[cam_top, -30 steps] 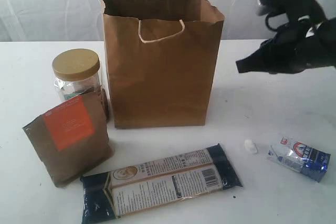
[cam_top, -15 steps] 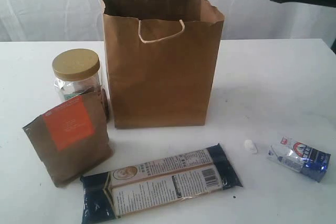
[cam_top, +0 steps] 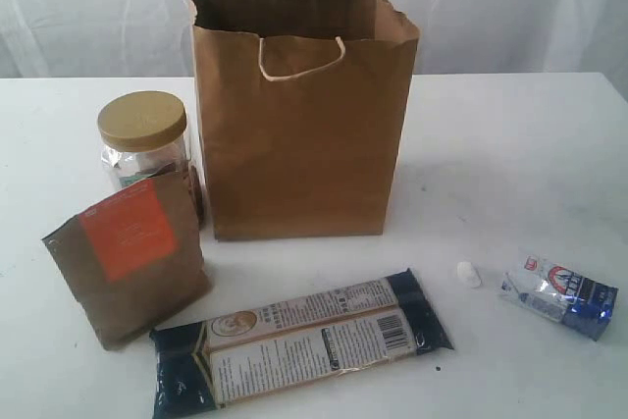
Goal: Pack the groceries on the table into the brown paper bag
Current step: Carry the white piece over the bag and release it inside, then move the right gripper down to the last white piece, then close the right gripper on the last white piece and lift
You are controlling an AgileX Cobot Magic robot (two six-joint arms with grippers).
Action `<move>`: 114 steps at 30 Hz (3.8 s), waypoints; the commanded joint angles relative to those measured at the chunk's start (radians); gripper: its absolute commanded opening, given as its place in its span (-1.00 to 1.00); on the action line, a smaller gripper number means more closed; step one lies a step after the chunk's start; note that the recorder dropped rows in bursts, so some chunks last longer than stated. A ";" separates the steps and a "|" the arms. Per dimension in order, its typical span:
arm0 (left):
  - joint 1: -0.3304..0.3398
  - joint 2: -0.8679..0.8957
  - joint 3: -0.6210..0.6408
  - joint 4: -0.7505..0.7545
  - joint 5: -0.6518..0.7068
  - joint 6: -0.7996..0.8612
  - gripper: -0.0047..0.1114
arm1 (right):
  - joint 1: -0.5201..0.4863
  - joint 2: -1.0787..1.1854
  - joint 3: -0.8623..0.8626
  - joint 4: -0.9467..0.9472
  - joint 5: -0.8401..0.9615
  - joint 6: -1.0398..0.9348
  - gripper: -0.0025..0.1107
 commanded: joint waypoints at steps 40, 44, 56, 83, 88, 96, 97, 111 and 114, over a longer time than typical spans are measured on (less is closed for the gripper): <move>-0.001 -0.005 0.003 -0.003 -0.003 -0.003 -0.92 | -0.198 -0.387 0.098 -0.123 0.299 0.001 0.02; -0.001 -0.005 0.003 -0.003 -0.003 -0.003 -0.92 | -0.206 -0.464 0.148 -0.150 0.394 0.038 0.02; -0.001 -0.005 0.003 -0.003 -0.003 -0.003 -0.92 | -0.206 -0.455 0.338 -0.097 0.674 0.046 0.02; -0.001 -0.005 0.003 -0.003 -0.003 -0.003 -0.92 | -0.125 0.105 0.345 0.008 0.401 -0.140 0.00; -0.001 -0.005 0.003 -0.003 -0.003 -0.003 -0.92 | -0.091 0.185 0.313 0.008 0.421 -0.141 0.00; -0.001 -0.005 0.003 -0.003 -0.003 -0.003 -0.92 | -0.087 0.273 0.309 0.000 0.396 -0.142 0.00; -0.001 -0.005 0.003 -0.003 -0.003 -0.003 -0.92 | -0.087 0.280 0.309 0.000 0.396 -0.142 0.00; -0.001 -0.005 0.003 -0.003 -0.003 -0.003 -0.92 | -0.154 0.343 0.284 -0.022 0.370 -0.110 0.00; -0.001 -0.005 0.003 -0.003 -0.003 -0.003 -0.92 | -0.168 0.368 0.268 -0.022 0.378 -0.111 0.00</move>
